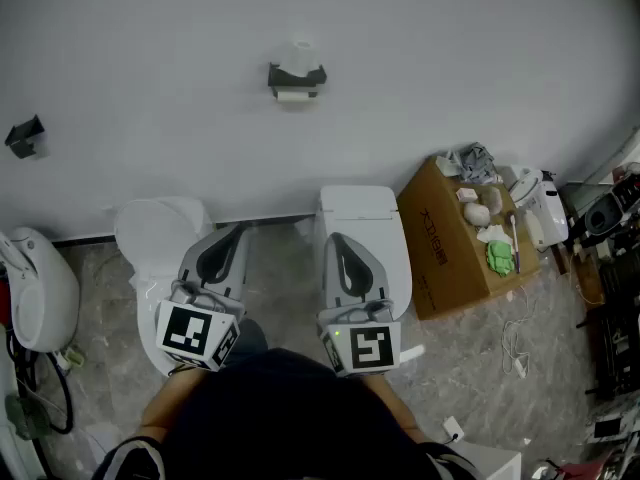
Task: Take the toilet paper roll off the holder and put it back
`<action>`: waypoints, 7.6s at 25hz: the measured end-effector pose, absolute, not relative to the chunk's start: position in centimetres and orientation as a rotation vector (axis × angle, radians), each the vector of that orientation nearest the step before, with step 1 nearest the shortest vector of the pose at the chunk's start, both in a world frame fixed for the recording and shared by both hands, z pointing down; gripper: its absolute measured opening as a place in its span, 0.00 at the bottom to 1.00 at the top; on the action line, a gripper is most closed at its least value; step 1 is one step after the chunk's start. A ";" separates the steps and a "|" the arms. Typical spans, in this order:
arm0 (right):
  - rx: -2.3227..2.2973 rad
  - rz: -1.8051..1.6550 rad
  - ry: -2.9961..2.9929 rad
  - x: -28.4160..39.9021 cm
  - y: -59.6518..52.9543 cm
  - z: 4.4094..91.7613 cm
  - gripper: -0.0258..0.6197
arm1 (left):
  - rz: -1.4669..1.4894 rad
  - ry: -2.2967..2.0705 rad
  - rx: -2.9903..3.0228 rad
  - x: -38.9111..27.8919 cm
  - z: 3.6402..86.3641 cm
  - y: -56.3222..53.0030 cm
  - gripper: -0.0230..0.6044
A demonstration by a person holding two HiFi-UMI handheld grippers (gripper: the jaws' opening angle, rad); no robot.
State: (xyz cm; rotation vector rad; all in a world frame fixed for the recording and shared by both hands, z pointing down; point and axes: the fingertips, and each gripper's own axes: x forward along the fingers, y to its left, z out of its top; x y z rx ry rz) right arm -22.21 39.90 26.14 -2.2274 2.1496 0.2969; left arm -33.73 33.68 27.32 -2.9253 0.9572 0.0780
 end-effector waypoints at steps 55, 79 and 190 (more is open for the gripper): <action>-2.449 0.128 1.977 -8.2 3.9 28.7 0.06 | 0.054 0.538 -3.101 -16.9 29.9 -6.3 0.39; -2.113 0.212 2.298 0.5 -8.8 26.8 0.06 | 0.049 0.856 -2.989 -8.3 28.0 -13.8 0.46; -1.571 0.129 2.557 7.9 -13.1 27.6 0.06 | -0.249 1.619 -2.642 -3.8 24.0 -18.2 0.52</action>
